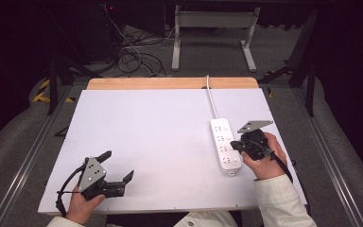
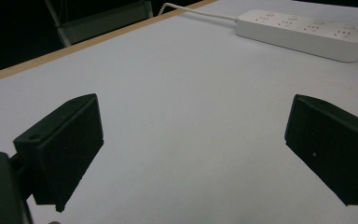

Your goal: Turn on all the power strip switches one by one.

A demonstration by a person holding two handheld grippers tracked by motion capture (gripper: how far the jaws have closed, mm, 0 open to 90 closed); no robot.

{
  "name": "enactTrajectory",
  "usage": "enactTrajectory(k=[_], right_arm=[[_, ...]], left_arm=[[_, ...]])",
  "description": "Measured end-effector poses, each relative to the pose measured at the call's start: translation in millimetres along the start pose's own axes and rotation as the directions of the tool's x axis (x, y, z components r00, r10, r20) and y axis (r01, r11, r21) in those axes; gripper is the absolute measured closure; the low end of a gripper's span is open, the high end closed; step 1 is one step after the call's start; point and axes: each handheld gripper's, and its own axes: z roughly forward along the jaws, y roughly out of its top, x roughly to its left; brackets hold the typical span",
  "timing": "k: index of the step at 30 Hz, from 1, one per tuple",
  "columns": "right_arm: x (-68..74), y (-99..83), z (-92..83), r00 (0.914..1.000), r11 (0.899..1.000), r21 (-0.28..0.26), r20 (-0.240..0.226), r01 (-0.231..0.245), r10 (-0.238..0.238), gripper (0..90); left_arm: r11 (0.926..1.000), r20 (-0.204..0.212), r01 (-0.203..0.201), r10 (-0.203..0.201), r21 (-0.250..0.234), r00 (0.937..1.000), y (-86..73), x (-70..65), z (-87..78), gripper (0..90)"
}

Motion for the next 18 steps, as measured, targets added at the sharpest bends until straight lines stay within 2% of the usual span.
enactTrajectory(k=[2, 12, 18], right_arm=[[-0.9, -1.5, 1.8, 1.0000, 1.000, -0.001, 0.001, -0.006, 0.006, 90.0], [-1.5, 0.0, 5.1, 1.0000, 1.000, 0.007, 0.009, 0.001, -0.001, 90.0], [-4.1, 2.0, 7.9, 1.0000, 1.000, 0.005, -0.002, -0.008, 0.008, 90.0]], left_arm=[[0.9999, -0.004, -0.011, 0.011, -0.002, 0.9999, 0.3, 0.1, -1.1, 4.7], [1.0000, -0.001, -0.007, 0.007, -0.002, 1.0000, 0.2, 1.2, -0.7, 4.8], [1.0000, -0.002, -0.005, 0.005, -0.001, 1.0000, 0.3, 0.8, -0.4, 4.7]])
